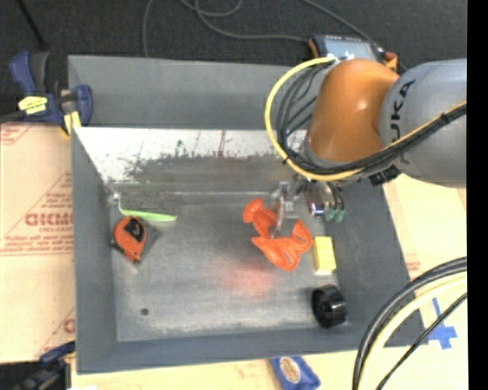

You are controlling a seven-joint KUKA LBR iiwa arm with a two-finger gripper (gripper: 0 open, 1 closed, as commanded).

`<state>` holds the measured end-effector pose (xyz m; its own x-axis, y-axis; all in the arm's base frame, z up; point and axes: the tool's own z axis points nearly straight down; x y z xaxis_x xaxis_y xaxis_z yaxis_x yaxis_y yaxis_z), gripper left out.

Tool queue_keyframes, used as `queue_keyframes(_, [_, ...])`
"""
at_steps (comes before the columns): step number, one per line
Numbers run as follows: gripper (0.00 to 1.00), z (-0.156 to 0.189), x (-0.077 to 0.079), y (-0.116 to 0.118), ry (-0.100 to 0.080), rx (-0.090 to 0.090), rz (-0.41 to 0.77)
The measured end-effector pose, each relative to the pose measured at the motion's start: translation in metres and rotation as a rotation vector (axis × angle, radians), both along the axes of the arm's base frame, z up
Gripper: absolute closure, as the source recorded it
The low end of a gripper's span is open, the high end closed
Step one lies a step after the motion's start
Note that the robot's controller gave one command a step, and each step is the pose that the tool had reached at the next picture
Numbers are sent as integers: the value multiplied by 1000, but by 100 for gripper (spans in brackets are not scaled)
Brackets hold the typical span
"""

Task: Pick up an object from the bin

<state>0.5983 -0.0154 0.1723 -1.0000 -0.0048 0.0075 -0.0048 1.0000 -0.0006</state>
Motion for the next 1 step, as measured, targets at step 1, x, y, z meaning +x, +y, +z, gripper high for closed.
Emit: queue_keyframes(1, [100, 58, 18, 3, -10, -1, 10])
